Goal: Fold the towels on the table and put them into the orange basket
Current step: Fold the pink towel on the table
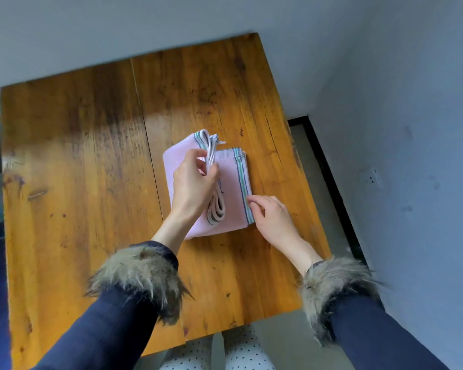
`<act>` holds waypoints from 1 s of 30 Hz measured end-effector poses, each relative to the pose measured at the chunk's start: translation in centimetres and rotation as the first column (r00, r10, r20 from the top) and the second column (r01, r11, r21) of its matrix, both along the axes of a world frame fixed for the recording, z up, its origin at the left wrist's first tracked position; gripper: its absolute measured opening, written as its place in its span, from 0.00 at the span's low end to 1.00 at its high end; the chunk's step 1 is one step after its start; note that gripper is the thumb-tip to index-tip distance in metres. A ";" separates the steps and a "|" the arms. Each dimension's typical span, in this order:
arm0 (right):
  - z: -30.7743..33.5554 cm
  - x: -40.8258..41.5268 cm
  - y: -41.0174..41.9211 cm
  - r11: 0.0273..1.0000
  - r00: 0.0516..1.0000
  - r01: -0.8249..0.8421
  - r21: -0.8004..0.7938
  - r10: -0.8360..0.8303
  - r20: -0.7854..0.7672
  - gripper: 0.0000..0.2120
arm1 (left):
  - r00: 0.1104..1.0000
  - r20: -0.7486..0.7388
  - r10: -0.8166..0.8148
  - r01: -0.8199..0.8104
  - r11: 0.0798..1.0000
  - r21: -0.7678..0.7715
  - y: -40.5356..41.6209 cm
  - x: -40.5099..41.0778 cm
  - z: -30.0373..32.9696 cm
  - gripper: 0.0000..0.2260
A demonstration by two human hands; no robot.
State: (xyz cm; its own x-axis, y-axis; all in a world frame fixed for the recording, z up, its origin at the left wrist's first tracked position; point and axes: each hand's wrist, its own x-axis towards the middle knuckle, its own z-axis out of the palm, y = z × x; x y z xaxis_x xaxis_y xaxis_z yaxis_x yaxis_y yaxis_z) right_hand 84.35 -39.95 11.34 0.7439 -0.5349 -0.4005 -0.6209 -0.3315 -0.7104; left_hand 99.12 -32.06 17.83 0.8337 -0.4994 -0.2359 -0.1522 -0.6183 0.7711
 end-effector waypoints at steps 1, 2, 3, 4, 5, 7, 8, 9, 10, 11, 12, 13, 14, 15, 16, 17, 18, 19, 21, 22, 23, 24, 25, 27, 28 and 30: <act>-0.1 0.0 -0.2 0.999 1.000 0.029 0.040 -0.029 0.008 0.16 | 1.000 0.017 -0.014 0.014 1.000 -0.005 -0.5 -0.5 -0.3 0.10; -0.2 0.0 -0.4 0.993 0.998 0.068 0.093 -0.069 0.014 0.16 | 0.999 0.027 -0.037 0.037 0.999 0.003 -0.9 -1.0 -0.8 0.10; -0.4 0.0 -0.6 0.984 0.994 0.106 0.146 -0.109 0.015 0.16 | 0.998 0.029 -0.061 0.060 0.998 0.023 -1.3 -1.4 -1.4 0.11; -0.6 0.0 -0.8 0.972 0.990 0.138 0.189 -0.143 0.013 0.16 | 0.996 0.027 -0.080 0.078 0.996 0.045 -1.7 -1.9 -2.0 0.11; -0.7 -0.1 -0.9 0.962 0.986 0.161 0.222 -0.167 0.011 0.16 | 0.995 0.031 -0.092 0.090 0.994 0.068 -2.0 -2.2 -2.6 0.12; -1.0 -0.2 -1.1 0.943 0.979 0.195 0.270 -0.206 0.009 0.15 | 0.993 0.056 -0.101 0.095 0.989 0.109 -2.7 -2.7 -3.6 0.13; -1.0 -0.1 -1.2 0.932 0.974 0.211 0.294 -0.224 0.013 0.15 | 0.992 0.068 -0.104 0.095 0.988 0.124 -3.1 -2.8 -4.0 0.13; -1.1 -0.1 -1.4 0.920 0.970 0.224 0.323 -0.242 0.017 0.15 | 0.991 0.078 -0.110 0.099 0.985 0.139 -3.6 -3.0 -4.2 0.13; -1.1 -0.1 -1.5 0.906 0.966 0.236 0.353 -0.258 0.016 0.15 | 0.989 0.089 -0.118 0.103 0.983 0.150 -3.9 -3.1 -4.3 0.13; -1.1 0.0 -1.6 0.892 0.963 0.242 0.382 -0.268 0.014 0.15 | 0.988 0.100 -0.121 0.104 0.983 0.154 -4.1 -3.3 -4.4 0.13; -1.0 0.0 -1.7 0.880 0.962 0.247 0.405 -0.274 0.010 0.15 | 0.987 0.110 -0.119 0.102 0.983 0.150 -4.2 -3.5 -4.6 0.13; -1.0 0.1 -1.9 0.871 0.961 0.248 0.424 -0.278 0.009 0.15 | 0.987 0.113 -0.117 0.100 0.984 0.147 -4.2 -3.7 -4.8 0.13; -1.1 0.2 -2.2 0.865 0.960 0.249 0.436 -0.281 0.008 0.15 | 0.987 0.107 -0.118 0.101 0.983 0.150 -4.2 -3.9 -5.0 0.13; -1.1 0.5 -2.4 0.857 0.956 0.257 0.447 -0.292 0.008 0.15 | 0.989 0.089 -0.118 0.103 0.982 0.161 -4.0 -4.0 -5.4 0.14; -1.1 0.9 -2.7 0.841 0.949 0.276 0.465 -0.315 0.005 0.14 | 0.991 0.062 -0.118 0.105 0.979 0.173 -3.9 -4.1 -5.8 0.14; -1.0 1.4 -3.1 0.814 0.935 0.310 0.492 -0.354 -0.004 0.14 | 0.992 0.039 -0.121 0.112 0.976 0.184 -3.7 -4.1 -6.2 0.14; -0.9 2.1 -3.6 0.774 0.914 0.355 0.525 -0.405 -0.021 0.14 | 0.991 0.026 -0.131 0.124 0.974 0.192 -3.5 -4.1 -6.6 0.14; -0.8 2.8 -4.1 0.733 0.892 0.394 0.554 -0.451 -0.036 0.15 | 0.989 0.024 -0.146 0.139 0.971 0.197 -3.3 -4.0 -6.8 0.14; -0.7 4.3 -5.0 0.721 0.883 0.410 0.558 -0.467 -0.046 0.16 | 0.983 0.027 -0.183 0.174 0.964 0.201 -3.1 -3.9 -7.0 0.15; -0.7 5.0 -5.3 0.739 0.896 0.389 0.549 -0.442 -0.041 0.16 | 0.980 0.025 -0.198 0.189 0.962 0.197 -3.0 -3.9 -7.0 0.16; -0.6 5.7 -5.6 0.754 0.908 0.366 0.545 -0.418 -0.031 0.16 | 0.978 0.020 -0.206 0.198 0.962 0.190 -3.0 -3.9 -7.0 0.16; -0.6 6.4 -5.8 0.762 0.914 0.351 0.545 -0.405 -0.022 0.14 | 0.979 0.018 -0.205 0.198 0.963 0.184 -2.9 -3.9 -7.0 0.16; -0.5 7.0 -6.0 0.763 0.915 0.342 0.548 -0.404 -0.007 0.12 | 0.980 0.024 -0.198 0.191 0.966 0.177 -2.9 -3.9 -7.0 0.17; 0.0 8.0 -6.5 0.772 0.911 0.326 0.546 -0.410 0.036 0.10 | 0.983 0.057 -0.176 0.166 0.974 0.154 -2.9 -3.8 -7.0 0.18; 0.2 8.4 -6.8 0.781 0.912 0.311 0.541 -0.405 0.060 0.11 | 0.984 0.077 -0.162 0.151 0.979 0.139 -3.0 -3.8 -6.9 0.18; 0.4 8.9 -7.3 0.805 0.917 0.282 0.523 -0.386 0.099 0.13 | 0.985 0.101 -0.140 0.128 0.985 0.115 -3.2 -3.7 -6.7 0.18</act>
State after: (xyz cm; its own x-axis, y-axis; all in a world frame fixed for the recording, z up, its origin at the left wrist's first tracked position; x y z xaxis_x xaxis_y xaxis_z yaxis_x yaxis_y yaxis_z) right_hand 93.21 -47.25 11.74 0.6441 -0.5365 -0.5452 -0.4633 0.2936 -0.8362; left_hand 95.44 -35.23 11.12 0.7843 -0.5851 -0.2061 -0.3186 -0.6650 0.6754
